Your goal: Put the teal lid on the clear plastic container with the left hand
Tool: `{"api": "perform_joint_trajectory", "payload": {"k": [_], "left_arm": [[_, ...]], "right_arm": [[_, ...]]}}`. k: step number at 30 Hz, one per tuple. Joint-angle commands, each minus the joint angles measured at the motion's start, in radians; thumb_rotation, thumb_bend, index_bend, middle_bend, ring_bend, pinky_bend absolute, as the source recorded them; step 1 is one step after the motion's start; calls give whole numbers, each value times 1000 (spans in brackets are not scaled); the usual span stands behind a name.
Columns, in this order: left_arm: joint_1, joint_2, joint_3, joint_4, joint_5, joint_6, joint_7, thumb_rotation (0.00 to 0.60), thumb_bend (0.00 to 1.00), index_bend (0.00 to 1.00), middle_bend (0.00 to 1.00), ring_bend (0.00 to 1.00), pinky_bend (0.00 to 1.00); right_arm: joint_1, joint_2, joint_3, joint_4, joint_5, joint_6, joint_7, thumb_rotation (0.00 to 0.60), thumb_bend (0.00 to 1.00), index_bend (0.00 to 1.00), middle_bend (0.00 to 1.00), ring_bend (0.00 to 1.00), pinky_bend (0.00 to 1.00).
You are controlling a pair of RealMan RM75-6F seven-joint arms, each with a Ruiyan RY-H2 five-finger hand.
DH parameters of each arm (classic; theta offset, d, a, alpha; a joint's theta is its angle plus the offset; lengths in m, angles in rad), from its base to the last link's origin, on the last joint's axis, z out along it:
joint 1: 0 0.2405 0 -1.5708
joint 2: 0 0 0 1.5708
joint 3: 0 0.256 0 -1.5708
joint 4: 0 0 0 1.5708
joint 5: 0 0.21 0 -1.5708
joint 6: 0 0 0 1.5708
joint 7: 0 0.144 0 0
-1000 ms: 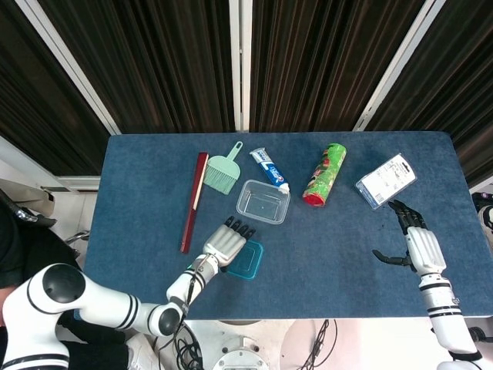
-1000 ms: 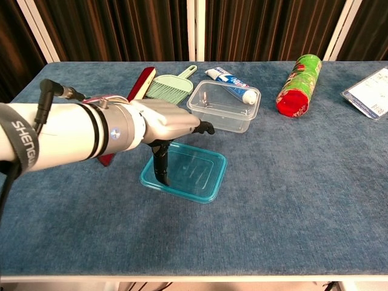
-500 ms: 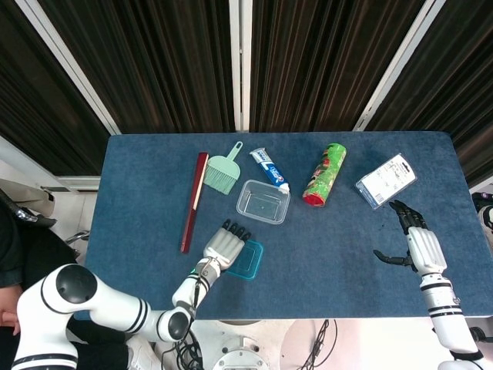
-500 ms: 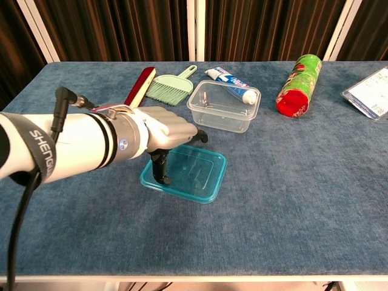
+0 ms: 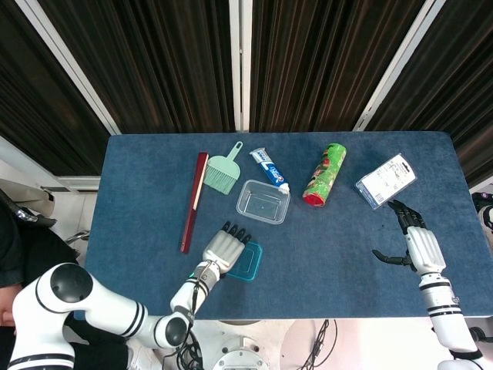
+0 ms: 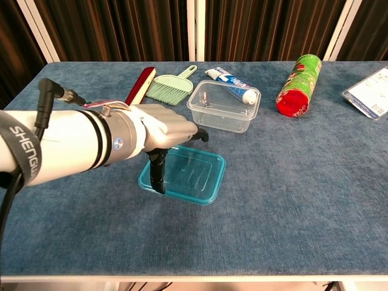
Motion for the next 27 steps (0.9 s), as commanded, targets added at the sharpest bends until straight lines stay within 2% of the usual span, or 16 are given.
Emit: {"api": "perform_joint_trajectory", "payload": {"k": [1,9,16,21,22,23,25,27], "left_arm": [[-6,-10,-5,8,-30,3,15,600,0,77,20,0,14],[-13,-49,-11,60,-91,21,56,600,0,77,5,0,15],[-7,-52,-16,63,-95,11,63,600,0,82,6,0,15],[6,-47,-18,61,-49,4,40,600,32,180,90,2,26],[11,-43,-17,59,-35,-1,33,589,83,202,120,10,35],[13,-38,-15,56,-25,-9,28,552,142,221,142,22,46],[20,-27,-15,53,2,-28,10,387,304,262,192,78,83],[24,-14,-10,49,22,-44,1,311,374,278,221,113,106]], "right_arm": [[0,0,0,0,-2,1,1,600,78,0,0,0,0],[0,8,-5,-3,-9,-11,31,600,78,0,0,0,0],[1,2,-5,7,-10,-10,30,600,78,0,0,0,0],[0,2,-4,7,-8,-7,26,600,78,0,0,0,0],[0,2,-4,7,-8,-7,25,600,78,0,0,0,0],[0,1,-4,7,-8,-7,24,600,78,0,0,0,0],[0,1,-4,7,-7,-7,22,600,78,0,0,0,0],[0,1,-4,5,-7,-6,21,600,78,0,0,0,0]]}}
